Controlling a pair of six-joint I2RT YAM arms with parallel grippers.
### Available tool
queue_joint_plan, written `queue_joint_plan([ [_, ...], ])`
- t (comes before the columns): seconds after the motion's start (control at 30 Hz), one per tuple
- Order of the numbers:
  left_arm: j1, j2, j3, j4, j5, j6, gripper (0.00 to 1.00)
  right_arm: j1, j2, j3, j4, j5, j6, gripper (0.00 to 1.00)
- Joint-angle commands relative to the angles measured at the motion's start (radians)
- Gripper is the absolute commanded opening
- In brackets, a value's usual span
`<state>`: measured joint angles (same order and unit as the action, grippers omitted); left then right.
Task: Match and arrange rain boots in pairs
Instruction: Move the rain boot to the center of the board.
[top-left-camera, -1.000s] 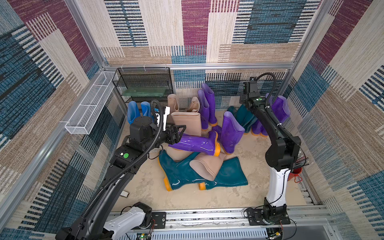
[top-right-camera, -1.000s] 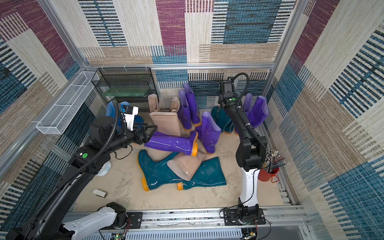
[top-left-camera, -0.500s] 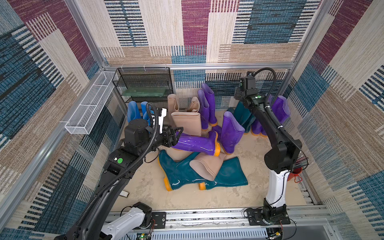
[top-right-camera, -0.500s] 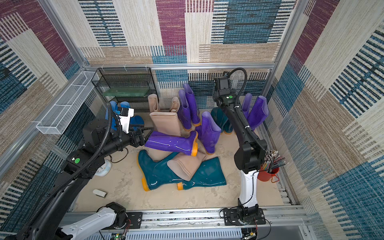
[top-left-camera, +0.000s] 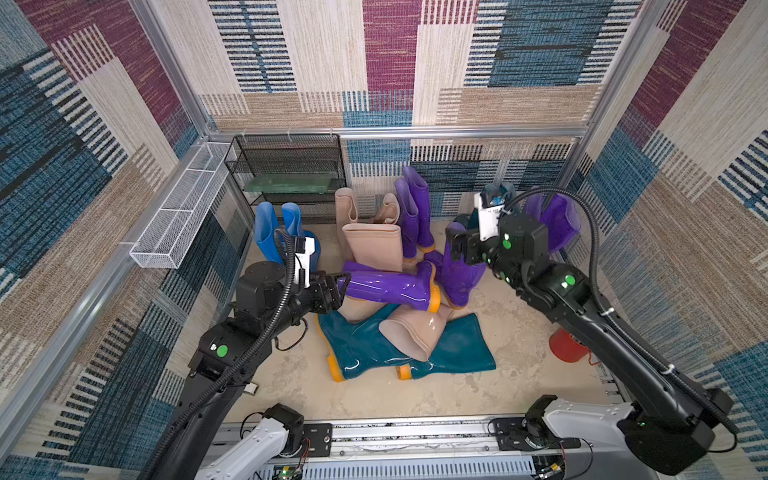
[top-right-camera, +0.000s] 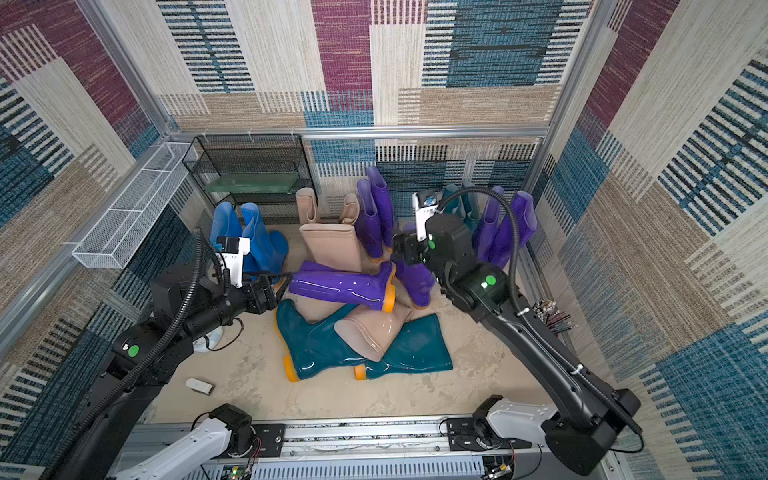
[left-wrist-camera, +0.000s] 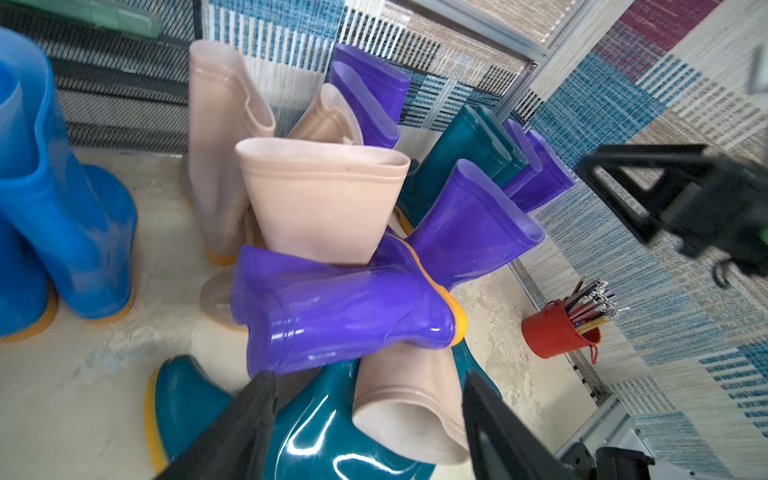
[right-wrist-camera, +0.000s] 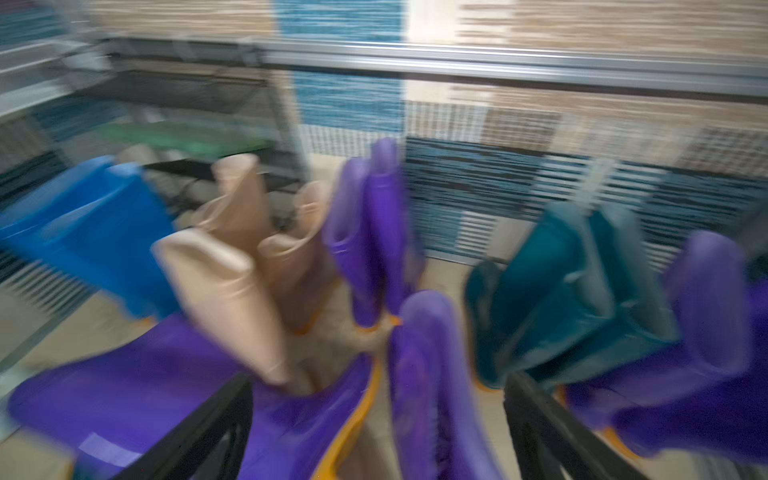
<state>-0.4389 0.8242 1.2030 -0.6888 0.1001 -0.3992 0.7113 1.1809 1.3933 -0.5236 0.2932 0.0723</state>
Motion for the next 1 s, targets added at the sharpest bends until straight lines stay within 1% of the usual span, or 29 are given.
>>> queue_joint_plan([
  [0.0,0.002,-0.019,-0.030,-0.072,-0.058,-0.103,0.73,0.142,-0.026,-0.069,0.037,0.051,-0.026,0.96],
  [0.07,0.003,-0.026,-0.081,-0.046,-0.008,-0.154,0.73,0.220,-0.020,-0.113,0.048,0.067,-0.047,0.97],
  [0.1,0.003,-0.036,-0.108,-0.031,-0.012,-0.189,0.73,0.259,-0.006,-0.127,0.057,0.071,-0.058,0.97],
  [0.17,0.005,-0.079,-0.146,-0.015,-0.067,-0.227,0.74,0.323,0.049,-0.122,0.059,0.083,-0.090,0.99],
  [0.2,0.006,-0.107,-0.161,-0.010,-0.111,-0.242,0.74,0.374,0.081,-0.112,0.064,0.103,-0.111,0.99],
  [0.23,0.007,-0.132,-0.171,-0.004,-0.137,-0.243,0.74,0.399,0.116,-0.105,0.069,0.116,-0.129,1.00],
  [0.3,0.010,-0.152,-0.177,-0.005,-0.143,-0.243,0.74,0.416,0.177,-0.088,0.096,0.161,-0.134,0.99],
  [0.37,0.011,-0.151,-0.177,-0.023,-0.147,-0.247,0.74,0.418,0.242,-0.063,0.105,0.169,-0.150,0.98],
  [0.4,0.012,-0.155,-0.180,-0.028,-0.155,-0.249,0.74,0.418,0.276,-0.023,0.076,0.228,-0.110,0.98],
  [0.47,0.012,-0.165,-0.192,-0.019,-0.149,-0.251,0.74,0.391,0.306,0.027,0.027,0.314,-0.076,0.99],
  [0.53,0.012,-0.181,-0.209,-0.001,-0.138,-0.253,0.74,0.346,0.272,0.025,-0.001,0.421,-0.030,0.99],
  [0.6,0.012,-0.191,-0.222,0.008,-0.130,-0.247,0.74,0.270,0.210,0.017,-0.058,0.494,0.055,0.99],
  [0.67,0.011,-0.197,-0.230,0.017,-0.109,-0.235,0.74,0.192,0.121,-0.023,-0.074,0.512,0.093,0.98],
  [0.7,0.012,-0.196,-0.232,0.024,-0.100,-0.228,0.74,0.145,0.066,-0.061,-0.045,0.496,0.081,0.96],
  [0.73,0.012,-0.192,-0.231,0.030,-0.089,-0.220,0.74,0.087,0.012,-0.096,-0.013,0.430,0.057,0.95],
  [0.77,0.011,-0.185,-0.229,0.035,-0.082,-0.212,0.74,0.020,-0.018,-0.112,-0.005,0.333,0.052,0.95],
  [0.83,0.012,-0.167,-0.226,0.046,-0.067,-0.202,0.74,-0.151,-0.036,-0.117,-0.026,0.102,0.059,0.95],
  [0.9,0.012,-0.151,-0.229,0.066,-0.042,-0.194,0.75,-0.243,-0.016,-0.123,-0.028,-0.009,0.053,0.95],
  [0.97,0.012,-0.134,-0.229,0.089,-0.030,-0.186,0.74,-0.280,0.007,-0.123,-0.024,-0.089,0.046,0.95],
])
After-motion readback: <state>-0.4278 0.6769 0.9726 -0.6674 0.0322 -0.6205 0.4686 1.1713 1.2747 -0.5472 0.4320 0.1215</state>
